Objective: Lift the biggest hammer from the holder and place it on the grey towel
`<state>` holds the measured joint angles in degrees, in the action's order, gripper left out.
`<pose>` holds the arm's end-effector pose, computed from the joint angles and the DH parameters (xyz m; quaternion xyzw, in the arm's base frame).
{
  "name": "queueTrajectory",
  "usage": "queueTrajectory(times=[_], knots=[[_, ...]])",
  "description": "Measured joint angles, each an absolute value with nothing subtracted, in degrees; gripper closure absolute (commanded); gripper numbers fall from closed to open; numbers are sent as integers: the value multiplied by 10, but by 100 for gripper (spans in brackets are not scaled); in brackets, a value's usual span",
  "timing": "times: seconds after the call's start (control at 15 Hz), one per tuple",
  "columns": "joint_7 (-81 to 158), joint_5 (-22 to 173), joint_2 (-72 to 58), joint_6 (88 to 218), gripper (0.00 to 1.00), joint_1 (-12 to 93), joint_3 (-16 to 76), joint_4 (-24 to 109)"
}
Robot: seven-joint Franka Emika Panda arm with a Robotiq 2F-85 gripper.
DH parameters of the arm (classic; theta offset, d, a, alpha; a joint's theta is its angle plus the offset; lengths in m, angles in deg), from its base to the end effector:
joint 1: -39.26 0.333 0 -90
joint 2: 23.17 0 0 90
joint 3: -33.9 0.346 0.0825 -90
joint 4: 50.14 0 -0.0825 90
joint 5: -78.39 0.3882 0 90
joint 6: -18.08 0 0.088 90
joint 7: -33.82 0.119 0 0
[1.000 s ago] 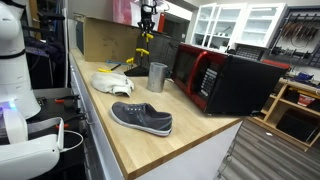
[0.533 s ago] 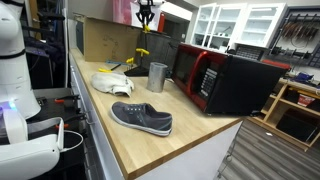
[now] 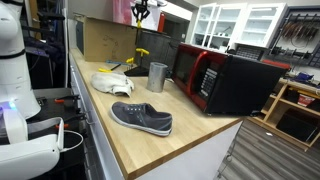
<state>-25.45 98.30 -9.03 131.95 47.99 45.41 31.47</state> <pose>0.6344 0.2416 0.6143 -0.7763 -0.5801 -0.2115 0.1271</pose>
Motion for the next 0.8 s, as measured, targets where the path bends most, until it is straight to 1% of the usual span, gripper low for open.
queueTrajectory(times=[0.47, 0.8], knots=[[-248, 1086, -118, 1240, 94, 454, 455, 354], [-243, 1142, -154, 1173, 94, 431, 443, 418]])
